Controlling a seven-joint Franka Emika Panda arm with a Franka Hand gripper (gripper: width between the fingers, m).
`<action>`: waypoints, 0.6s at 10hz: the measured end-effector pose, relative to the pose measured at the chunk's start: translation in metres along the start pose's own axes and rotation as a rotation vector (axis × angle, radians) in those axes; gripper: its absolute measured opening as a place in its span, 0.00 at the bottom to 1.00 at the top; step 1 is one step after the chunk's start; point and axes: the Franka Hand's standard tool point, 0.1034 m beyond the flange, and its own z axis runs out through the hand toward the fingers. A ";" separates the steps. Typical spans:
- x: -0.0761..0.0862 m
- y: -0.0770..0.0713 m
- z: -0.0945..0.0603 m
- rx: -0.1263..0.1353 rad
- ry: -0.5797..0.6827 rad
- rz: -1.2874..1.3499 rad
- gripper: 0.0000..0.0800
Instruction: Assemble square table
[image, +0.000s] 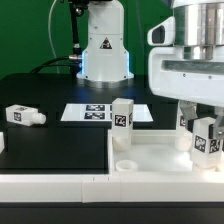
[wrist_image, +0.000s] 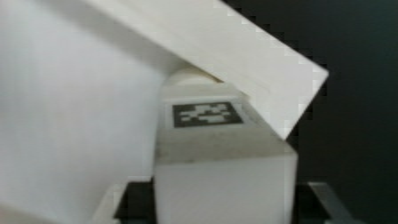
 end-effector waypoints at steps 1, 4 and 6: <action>-0.001 0.002 0.000 0.008 -0.019 0.204 0.37; -0.004 0.001 0.000 0.010 -0.041 0.420 0.37; -0.004 0.002 0.001 0.006 -0.031 0.308 0.46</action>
Offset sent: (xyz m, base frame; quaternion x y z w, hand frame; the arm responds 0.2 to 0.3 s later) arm 0.0000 0.0000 0.0000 0.0000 0.0000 0.1296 0.9916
